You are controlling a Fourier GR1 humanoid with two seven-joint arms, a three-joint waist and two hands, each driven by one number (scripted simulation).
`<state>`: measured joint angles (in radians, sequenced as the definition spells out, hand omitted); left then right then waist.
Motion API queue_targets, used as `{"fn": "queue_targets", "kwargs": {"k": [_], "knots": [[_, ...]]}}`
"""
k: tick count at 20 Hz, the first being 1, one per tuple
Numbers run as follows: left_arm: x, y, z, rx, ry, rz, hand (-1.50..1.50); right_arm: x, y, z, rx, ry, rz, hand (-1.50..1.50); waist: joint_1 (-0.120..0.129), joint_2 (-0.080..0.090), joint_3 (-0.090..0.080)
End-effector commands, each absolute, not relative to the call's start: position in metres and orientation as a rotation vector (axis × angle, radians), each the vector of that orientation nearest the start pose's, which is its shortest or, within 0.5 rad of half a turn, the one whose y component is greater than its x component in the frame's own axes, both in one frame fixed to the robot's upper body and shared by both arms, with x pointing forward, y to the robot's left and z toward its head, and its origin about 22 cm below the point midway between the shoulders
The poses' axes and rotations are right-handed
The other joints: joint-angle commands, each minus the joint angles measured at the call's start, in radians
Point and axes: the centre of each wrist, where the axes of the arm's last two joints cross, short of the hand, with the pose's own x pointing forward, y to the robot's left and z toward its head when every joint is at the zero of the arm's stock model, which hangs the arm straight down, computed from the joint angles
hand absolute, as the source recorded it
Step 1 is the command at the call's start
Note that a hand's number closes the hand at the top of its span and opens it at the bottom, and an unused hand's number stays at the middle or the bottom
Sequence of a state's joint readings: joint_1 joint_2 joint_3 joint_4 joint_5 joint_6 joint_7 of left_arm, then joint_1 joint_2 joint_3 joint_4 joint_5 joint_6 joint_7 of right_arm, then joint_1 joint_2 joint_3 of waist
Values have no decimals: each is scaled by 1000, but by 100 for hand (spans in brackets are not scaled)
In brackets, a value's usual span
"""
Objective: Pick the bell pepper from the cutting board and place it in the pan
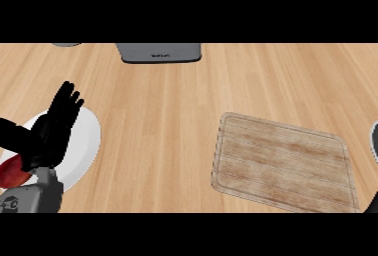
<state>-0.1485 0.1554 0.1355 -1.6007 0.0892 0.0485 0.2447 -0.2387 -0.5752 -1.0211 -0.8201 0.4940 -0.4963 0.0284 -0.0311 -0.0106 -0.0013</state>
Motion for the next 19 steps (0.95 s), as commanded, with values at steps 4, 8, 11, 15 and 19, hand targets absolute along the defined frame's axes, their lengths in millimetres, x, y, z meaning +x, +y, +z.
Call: {"fn": "queue_targets", "kwargs": {"k": [4, 8, 11, 15, 19], "knots": [[267, 280, 49, 151, -1500, 75, 0, 104, -536, 27, -1399, -1132, -770, -150, -21, -5, -3], [276, 285, 63, 155, -1509, 95, 0, 55, -524, 48, -1327, -1242, -757, -150, -18, -1, -3], [259, 282, 32, 132, -1513, 81, 0, 16, -489, 38, -1326, -1240, -763, -150, -3, 5, -3], [263, 266, 52, 102, -1534, 44, 0, -25, -459, 43, -1367, -1233, -759, -150, 18, 9, 0], [279, 272, 63, 110, -1513, 44, 0, -20, -444, 63, -1344, -1228, -772, -150, 18, 10, 1]]}}
